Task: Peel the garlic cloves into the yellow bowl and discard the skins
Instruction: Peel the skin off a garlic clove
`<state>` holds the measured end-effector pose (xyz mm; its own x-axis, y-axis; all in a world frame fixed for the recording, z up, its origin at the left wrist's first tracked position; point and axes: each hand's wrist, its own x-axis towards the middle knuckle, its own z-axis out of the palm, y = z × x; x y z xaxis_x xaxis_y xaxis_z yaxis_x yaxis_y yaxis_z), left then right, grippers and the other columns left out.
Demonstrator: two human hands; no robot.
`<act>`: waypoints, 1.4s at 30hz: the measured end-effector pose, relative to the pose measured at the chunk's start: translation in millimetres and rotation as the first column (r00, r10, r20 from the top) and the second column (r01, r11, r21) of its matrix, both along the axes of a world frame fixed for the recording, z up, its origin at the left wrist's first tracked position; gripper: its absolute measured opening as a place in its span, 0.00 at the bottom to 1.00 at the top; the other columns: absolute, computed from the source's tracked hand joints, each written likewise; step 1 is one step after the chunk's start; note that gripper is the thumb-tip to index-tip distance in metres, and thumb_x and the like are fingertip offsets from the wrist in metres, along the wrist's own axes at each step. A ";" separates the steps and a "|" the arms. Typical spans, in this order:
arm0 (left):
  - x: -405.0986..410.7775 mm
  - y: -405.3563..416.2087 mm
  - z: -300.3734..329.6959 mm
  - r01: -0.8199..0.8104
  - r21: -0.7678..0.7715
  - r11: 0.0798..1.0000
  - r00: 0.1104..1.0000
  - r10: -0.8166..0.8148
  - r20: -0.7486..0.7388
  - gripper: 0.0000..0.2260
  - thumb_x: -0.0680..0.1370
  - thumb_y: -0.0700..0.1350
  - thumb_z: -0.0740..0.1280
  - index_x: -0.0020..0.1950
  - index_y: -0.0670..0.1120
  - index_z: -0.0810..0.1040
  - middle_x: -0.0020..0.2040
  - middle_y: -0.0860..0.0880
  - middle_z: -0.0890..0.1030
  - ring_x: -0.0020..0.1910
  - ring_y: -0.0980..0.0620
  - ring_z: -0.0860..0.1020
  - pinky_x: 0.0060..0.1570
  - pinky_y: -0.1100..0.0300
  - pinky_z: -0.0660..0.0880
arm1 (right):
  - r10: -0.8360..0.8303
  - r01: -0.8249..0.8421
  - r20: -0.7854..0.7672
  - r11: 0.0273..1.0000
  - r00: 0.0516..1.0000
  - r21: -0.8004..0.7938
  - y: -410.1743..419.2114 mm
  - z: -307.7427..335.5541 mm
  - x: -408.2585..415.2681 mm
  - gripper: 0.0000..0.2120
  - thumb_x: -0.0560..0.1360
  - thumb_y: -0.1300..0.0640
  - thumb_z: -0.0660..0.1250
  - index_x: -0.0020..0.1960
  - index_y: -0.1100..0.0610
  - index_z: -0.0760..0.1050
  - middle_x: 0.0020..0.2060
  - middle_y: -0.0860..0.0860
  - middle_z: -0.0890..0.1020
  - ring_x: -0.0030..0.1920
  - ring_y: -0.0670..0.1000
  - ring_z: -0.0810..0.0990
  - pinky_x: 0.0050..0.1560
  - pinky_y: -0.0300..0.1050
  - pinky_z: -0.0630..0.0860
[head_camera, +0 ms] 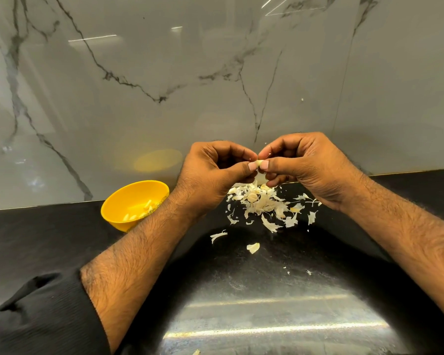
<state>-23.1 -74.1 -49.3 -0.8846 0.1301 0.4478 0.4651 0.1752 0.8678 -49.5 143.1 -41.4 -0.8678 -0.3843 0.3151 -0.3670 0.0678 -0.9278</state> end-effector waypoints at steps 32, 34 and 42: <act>0.1 -1.2 2.3 -0.002 -0.047 0.999 0.999 0.000 -0.042 0.07 0.78 0.33 0.75 0.55 0.38 0.86 0.47 0.43 0.89 0.47 0.44 0.88 0.51 0.51 0.86 | 0.066 -0.059 0.091 0.995 0.994 -0.076 3.3 1.1 -2.7 0.12 0.74 0.65 0.75 0.56 0.67 0.84 0.49 0.66 0.86 0.44 0.57 0.86 0.44 0.47 0.86; 0.1 -2.4 2.7 0.001 -0.042 0.999 0.999 -0.003 -0.039 0.07 0.78 0.33 0.75 0.55 0.37 0.86 0.48 0.42 0.89 0.47 0.43 0.88 0.52 0.50 0.86 | 0.072 -0.064 0.096 0.994 0.993 -0.085 4.2 1.3 -2.6 0.10 0.75 0.68 0.73 0.56 0.67 0.84 0.50 0.66 0.86 0.44 0.57 0.86 0.45 0.47 0.86; 0.9 -2.2 3.4 0.012 -0.036 0.999 1.000 -0.013 -0.010 0.07 0.78 0.33 0.75 0.55 0.38 0.86 0.48 0.42 0.89 0.47 0.42 0.88 0.52 0.49 0.86 | 0.064 -0.061 0.062 0.997 0.996 -0.040 3.6 0.6 -2.0 0.09 0.75 0.67 0.74 0.55 0.66 0.84 0.48 0.65 0.86 0.44 0.57 0.86 0.45 0.49 0.87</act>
<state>-22.1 -76.3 -45.9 -0.8780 0.1574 0.4520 0.4766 0.2006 0.8560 -51.4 146.7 -40.9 -0.8611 -0.4272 0.2755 -0.3097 0.0112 -0.9508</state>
